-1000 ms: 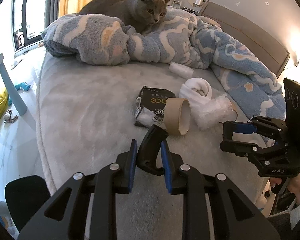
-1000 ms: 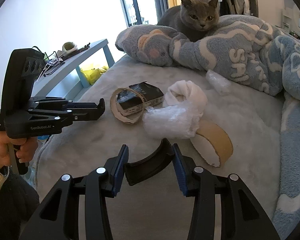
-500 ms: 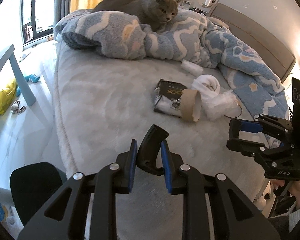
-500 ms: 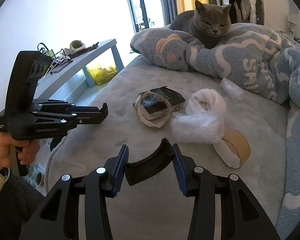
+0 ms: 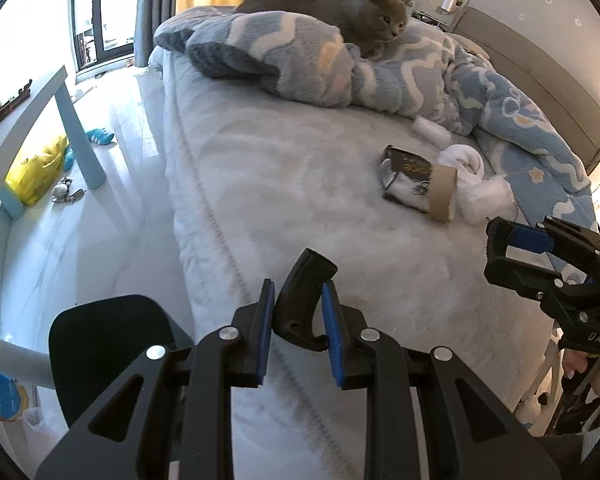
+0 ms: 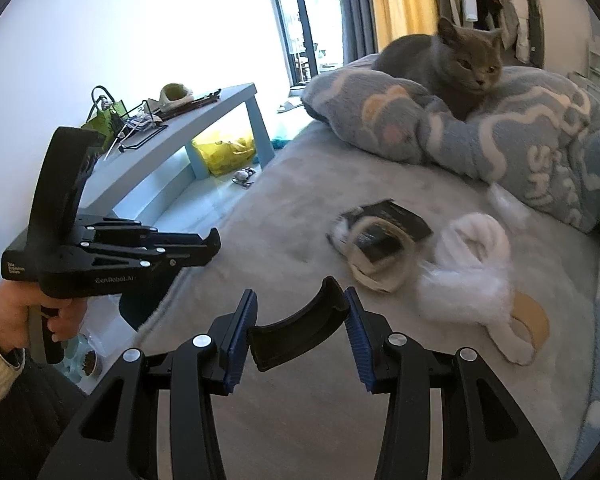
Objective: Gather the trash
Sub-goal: 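Carry the black plastic piece over the green bin and release it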
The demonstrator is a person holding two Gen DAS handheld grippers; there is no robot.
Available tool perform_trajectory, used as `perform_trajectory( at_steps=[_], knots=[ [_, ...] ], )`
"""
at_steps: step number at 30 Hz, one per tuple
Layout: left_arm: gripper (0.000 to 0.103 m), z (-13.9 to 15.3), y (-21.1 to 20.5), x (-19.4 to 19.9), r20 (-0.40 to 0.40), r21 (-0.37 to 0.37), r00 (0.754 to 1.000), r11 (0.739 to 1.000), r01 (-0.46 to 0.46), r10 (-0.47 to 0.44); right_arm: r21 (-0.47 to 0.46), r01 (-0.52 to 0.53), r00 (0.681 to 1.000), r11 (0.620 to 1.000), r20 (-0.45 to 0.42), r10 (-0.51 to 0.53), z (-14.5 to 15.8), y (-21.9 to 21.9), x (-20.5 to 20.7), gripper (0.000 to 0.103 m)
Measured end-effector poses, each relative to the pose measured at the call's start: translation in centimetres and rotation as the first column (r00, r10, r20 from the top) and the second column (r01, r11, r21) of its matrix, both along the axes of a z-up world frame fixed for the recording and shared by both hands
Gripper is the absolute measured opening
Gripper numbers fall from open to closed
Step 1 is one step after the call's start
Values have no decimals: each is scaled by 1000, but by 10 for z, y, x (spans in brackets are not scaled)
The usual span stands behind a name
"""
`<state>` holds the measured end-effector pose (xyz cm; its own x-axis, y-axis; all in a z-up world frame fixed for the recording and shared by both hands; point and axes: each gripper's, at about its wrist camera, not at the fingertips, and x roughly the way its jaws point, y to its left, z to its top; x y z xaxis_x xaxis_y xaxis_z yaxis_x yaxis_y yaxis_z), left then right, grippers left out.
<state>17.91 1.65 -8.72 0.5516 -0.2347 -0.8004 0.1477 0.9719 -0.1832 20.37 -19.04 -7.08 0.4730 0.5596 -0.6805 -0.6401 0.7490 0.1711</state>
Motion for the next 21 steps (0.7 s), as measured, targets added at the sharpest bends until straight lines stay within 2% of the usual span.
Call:
perform_trajectory(
  at_steps=[12,21],
  knots=[
    [26,4,49,-14,19,40,998,997,-58,58,3,-55,998,999,-6,55,7,56,4,45],
    [26,-6,100,-21,-7,44,993,992,-118,118,8,-100,994,995,-31,101,6,107,7,45]
  ],
)
